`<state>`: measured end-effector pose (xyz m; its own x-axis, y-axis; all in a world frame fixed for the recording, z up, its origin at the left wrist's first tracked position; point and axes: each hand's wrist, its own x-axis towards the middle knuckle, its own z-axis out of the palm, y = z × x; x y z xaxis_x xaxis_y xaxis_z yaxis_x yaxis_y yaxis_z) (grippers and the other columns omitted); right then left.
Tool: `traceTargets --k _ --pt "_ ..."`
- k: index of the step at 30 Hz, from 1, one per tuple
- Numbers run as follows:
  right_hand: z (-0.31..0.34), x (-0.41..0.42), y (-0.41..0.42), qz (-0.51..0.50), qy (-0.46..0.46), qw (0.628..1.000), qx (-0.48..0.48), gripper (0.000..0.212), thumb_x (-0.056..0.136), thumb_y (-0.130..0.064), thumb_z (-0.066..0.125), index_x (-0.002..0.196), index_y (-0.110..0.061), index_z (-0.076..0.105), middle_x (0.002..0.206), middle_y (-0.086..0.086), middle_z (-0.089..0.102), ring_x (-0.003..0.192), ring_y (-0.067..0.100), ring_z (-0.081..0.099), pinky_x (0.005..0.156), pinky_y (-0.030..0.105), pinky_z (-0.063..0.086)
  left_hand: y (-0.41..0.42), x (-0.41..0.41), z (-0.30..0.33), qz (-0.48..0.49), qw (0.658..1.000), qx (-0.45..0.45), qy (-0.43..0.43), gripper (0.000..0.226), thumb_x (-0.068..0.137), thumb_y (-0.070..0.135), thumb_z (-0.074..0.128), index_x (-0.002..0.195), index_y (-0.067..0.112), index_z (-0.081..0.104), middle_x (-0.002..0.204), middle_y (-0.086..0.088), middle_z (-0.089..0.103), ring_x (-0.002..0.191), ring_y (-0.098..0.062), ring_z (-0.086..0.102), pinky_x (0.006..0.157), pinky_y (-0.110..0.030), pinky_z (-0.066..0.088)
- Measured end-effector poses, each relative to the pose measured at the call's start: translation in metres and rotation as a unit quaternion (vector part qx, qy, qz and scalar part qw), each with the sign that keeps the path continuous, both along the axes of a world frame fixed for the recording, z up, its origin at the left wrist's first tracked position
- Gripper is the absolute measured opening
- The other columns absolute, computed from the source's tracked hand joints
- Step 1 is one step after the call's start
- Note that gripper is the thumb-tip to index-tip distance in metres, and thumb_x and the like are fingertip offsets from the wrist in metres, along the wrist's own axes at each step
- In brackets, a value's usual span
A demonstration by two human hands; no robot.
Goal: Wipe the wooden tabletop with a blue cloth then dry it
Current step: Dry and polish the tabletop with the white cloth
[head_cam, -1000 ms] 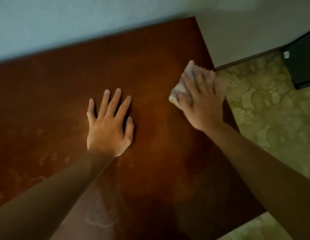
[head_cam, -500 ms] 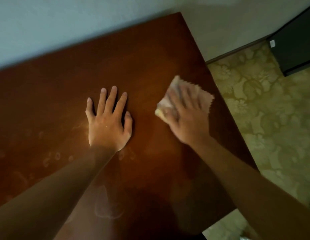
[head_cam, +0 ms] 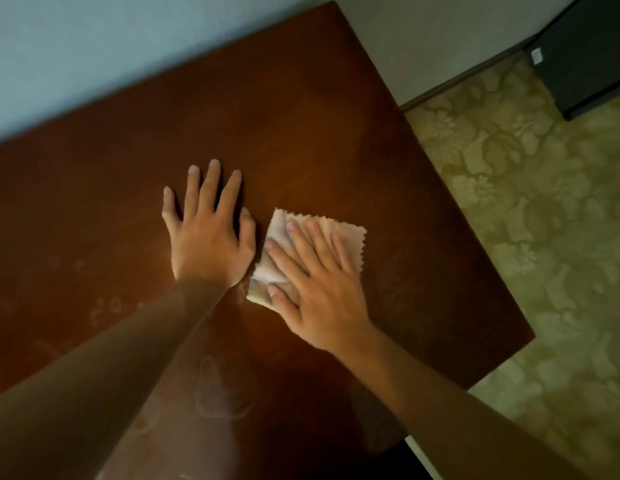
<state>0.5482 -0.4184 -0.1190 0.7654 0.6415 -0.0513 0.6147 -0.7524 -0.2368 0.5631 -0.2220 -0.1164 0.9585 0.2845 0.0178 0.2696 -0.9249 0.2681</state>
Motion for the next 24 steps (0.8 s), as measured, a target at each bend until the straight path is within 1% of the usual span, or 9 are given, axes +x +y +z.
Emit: traceTargets --k 2,4,8,10,12,15,18,21,24 --pt "0.003 0.033 -0.026 -0.033 0.006 0.999 -0.016 0.061 0.105 -0.056 0.033 0.158 -0.028 0.035 0.168 0.007 0.027 0.158 0.030 0.016 0.125 0.055 0.020 0.000 0.000 0.002 0.000 1.000 -0.007 0.008 0.056 0.102 0.041 0.030 0.154 0.019 0.037 0.164 -0.008 0.027 0.154 -0.029 0.013 0.121 -0.059 0.006" --pt "0.006 0.073 -0.059 -0.113 -0.002 0.993 -0.048 0.062 0.106 -0.054 0.027 0.160 -0.024 0.031 0.168 0.010 0.027 0.157 0.033 0.017 0.125 0.058 0.017 0.001 0.000 0.005 0.001 1.000 -0.018 0.009 0.056 0.102 0.041 0.030 0.153 0.019 0.038 0.164 -0.008 0.027 0.154 -0.029 0.013 0.121 -0.059 0.005" --pt "0.011 0.107 -0.095 -0.224 0.033 0.972 -0.059 0.068 0.102 -0.057 0.015 0.163 -0.026 0.019 0.172 0.009 0.014 0.159 0.032 0.005 0.127 0.055 0.002 -0.005 -0.001 0.010 -0.021 0.999 -0.040 -0.016 0.053 0.100 0.037 0.038 0.150 0.018 0.042 0.163 -0.008 0.030 0.153 -0.028 0.016 0.119 -0.058 0.007" --pt "0.009 0.084 -0.079 -0.225 0.036 0.972 -0.054 0.067 0.104 -0.059 0.009 0.163 -0.028 0.015 0.172 0.010 0.011 0.159 0.034 0.002 0.127 0.058 0.004 -0.020 -0.007 0.012 -0.057 0.997 -0.050 -0.024 0.052 0.100 0.035 0.039 0.149 0.019 0.043 0.162 -0.007 0.032 0.153 -0.027 0.019 0.119 -0.056 0.009" --pt "0.006 0.035 -0.055 -0.174 0.032 0.982 -0.061 0.063 0.106 -0.056 0.006 0.163 -0.030 0.013 0.172 0.009 0.013 0.159 0.033 0.004 0.126 0.060 0.011 -0.040 -0.015 0.011 -0.092 0.994 -0.051 -0.031 0.051 0.099 0.032 0.040 0.148 0.017 0.048 0.160 -0.008 0.036 0.151 -0.028 0.025 0.118 -0.057 0.013" --pt "0.004 -0.036 -0.046 -0.099 0.036 0.994 -0.039 0.057 0.108 -0.052 0.018 0.161 -0.033 0.020 0.171 0.003 0.017 0.160 0.026 0.005 0.127 0.055 0.011 -0.064 -0.028 0.009 -0.124 0.991 -0.045 -0.023 0.051 0.099 0.032 0.037 0.145 0.015 0.052 0.158 -0.009 0.040 0.149 -0.030 0.029 0.116 -0.060 0.018" --pt "0.002 -0.034 -0.071 -0.047 0.031 0.998 -0.040 0.057 0.106 -0.053 0.029 0.159 -0.035 0.020 0.170 0.000 0.017 0.159 0.025 0.008 0.128 0.052 0.009 -0.079 -0.037 0.008 -0.175 0.983 -0.047 -0.005 0.052 0.100 0.034 0.032 0.145 0.016 0.052 0.159 -0.009 0.038 0.150 -0.031 0.028 0.115 -0.061 0.020" --pt "0.004 0.017 -0.104 -0.116 0.042 0.992 -0.040 0.061 0.103 -0.054 0.032 0.159 -0.033 0.025 0.170 0.006 0.022 0.158 0.030 0.012 0.125 0.060 0.015 -0.092 -0.046 0.003 -0.218 0.976 -0.026 0.003 0.050 0.101 0.033 0.034 0.146 0.018 0.050 0.160 -0.008 0.036 0.151 -0.030 0.026 0.116 -0.061 0.020" --pt "0.008 0.061 -0.135 -0.198 0.046 0.978 -0.041 0.063 0.104 -0.052 0.029 0.162 -0.029 0.024 0.172 0.006 0.013 0.159 0.027 0.003 0.127 0.056 0.005 -0.098 -0.054 -0.001 -0.223 0.975 -0.017 0.006 0.049 0.102 0.033 0.034 0.148 0.019 0.047 0.161 -0.007 0.034 0.152 -0.029 0.022 0.117 -0.059 0.018"
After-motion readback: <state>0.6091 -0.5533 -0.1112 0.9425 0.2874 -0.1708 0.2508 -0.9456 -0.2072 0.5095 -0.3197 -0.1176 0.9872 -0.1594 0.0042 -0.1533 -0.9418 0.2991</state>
